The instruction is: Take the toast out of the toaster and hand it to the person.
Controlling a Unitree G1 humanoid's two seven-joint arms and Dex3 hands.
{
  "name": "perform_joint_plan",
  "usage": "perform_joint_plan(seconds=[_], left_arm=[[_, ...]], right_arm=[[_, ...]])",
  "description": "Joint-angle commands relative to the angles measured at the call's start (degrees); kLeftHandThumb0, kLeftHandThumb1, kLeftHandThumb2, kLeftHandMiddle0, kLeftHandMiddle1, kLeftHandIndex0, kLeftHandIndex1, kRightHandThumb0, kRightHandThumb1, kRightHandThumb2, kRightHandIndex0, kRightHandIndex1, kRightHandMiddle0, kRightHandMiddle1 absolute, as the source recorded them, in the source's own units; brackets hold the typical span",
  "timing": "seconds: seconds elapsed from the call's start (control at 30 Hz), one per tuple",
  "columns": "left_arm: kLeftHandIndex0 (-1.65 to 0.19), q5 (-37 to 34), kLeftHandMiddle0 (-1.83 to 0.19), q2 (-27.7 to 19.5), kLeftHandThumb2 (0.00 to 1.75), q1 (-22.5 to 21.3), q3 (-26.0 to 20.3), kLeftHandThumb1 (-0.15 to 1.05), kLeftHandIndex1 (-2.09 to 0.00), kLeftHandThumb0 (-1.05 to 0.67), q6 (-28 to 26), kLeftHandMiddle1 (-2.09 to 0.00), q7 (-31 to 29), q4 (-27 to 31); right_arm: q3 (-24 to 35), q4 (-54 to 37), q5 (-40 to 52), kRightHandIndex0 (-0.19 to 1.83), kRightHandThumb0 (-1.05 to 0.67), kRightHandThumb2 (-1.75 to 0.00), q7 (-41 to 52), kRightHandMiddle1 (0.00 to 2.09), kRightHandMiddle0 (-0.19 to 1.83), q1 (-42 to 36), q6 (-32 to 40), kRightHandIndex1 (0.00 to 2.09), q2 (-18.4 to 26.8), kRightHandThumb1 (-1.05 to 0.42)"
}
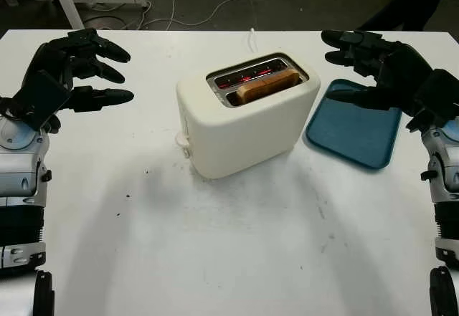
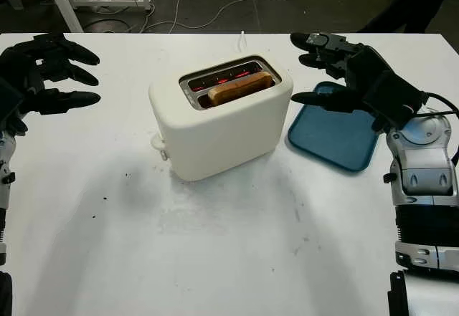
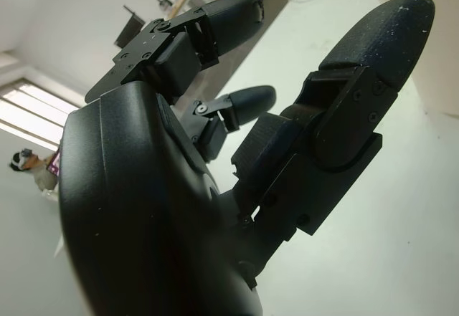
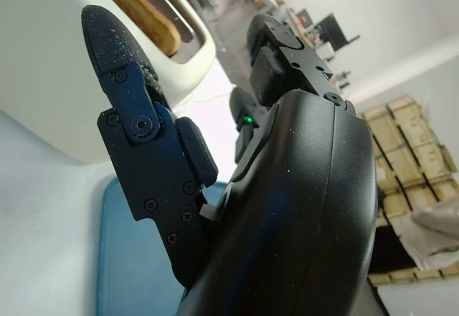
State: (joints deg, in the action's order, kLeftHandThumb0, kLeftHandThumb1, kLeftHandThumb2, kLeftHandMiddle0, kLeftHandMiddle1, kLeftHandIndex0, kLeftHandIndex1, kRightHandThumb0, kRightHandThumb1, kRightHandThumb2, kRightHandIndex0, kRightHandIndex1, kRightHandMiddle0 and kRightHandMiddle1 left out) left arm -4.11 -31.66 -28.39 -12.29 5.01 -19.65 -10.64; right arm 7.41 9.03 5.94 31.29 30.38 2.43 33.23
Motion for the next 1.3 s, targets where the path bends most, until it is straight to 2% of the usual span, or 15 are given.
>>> perform_joint_plan(seconds=[0.0,0.37,0.7,1.27], left_arm=[[-0.64,0.05,-0.66,0.11,0.0,-0.1,0.08,0.58,-0.96,-1.05,0.4,-1.05,0.25,0.35],[-0.63,0.29,-0.66,0.02,0.0,-0.04,0.07,0.58,-0.97,-1.05,1.43,-1.05,0.31,-0.38],[-0.63,0.5,-0.65,-0.12,0.0,0.32,0.18,0.56,-0.95,-1.05,-1.13,-1.04,0.65,1.36],[-0.63,0.4,-0.65,-0.07,0.0,0.3,0.07,0.57,-0.95,-1.05,-0.65,-1.04,0.5,1.01]], right_arm=[[0.13,-0.81,0.3,0.1,-0.71,0.0,-0.49,0.0,0.42,0.18,0.57,0.61,-0.24,-0.74],[0.08,-0.1,0.12,0.1,-0.72,0.0,-0.2,0.0,0.42,0.11,-1.1,0.61,-0.17,-0.75],[0.16,-0.54,0.2,0.11,-0.72,0.0,-0.34,0.01,0.43,-0.06,-0.38,0.6,-0.14,-0.75],[0.02,-0.06,0.01,0.11,-0.73,0.0,-0.22,0.0,0.43,0.01,-1.24,0.59,-0.13,-0.76]])
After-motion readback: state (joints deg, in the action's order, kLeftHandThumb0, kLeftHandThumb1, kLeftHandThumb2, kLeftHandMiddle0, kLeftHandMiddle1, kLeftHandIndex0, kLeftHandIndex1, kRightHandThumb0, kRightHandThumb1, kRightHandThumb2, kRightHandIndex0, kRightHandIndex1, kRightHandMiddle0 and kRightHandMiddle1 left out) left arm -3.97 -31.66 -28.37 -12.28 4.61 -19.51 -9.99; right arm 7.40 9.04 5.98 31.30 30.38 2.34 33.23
